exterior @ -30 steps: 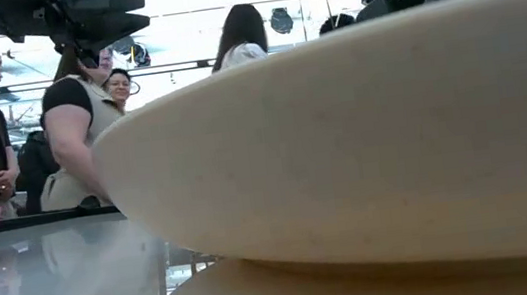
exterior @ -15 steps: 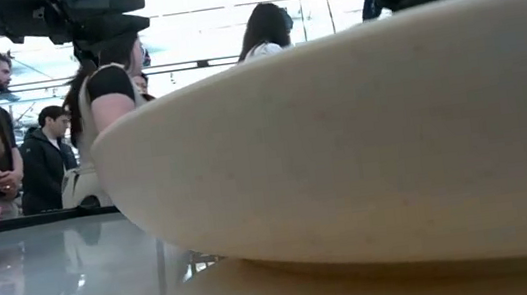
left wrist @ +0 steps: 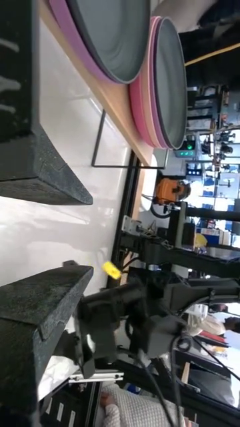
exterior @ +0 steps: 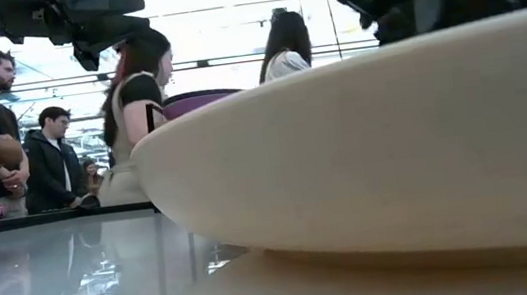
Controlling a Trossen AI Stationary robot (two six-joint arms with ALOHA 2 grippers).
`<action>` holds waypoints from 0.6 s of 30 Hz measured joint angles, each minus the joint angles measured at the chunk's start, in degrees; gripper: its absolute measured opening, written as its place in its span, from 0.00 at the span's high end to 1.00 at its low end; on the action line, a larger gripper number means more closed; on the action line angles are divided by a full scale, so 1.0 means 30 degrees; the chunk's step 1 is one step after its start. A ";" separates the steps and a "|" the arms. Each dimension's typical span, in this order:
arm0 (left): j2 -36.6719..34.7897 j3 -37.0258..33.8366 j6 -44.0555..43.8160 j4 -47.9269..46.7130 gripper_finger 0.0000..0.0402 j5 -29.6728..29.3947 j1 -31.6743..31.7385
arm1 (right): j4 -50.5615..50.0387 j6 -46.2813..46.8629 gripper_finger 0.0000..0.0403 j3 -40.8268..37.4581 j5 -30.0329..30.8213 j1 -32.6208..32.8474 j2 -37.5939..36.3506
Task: Place and stack plates onto a shelf
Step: Stack the white plate on top of the black plate on the shelf
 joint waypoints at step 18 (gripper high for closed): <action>0.0007 0.0000 -0.0186 0.0009 0.59 -0.0007 0.0000 | -0.4186 0.1643 0.43 -0.0007 0.3739 -0.0095 -0.0559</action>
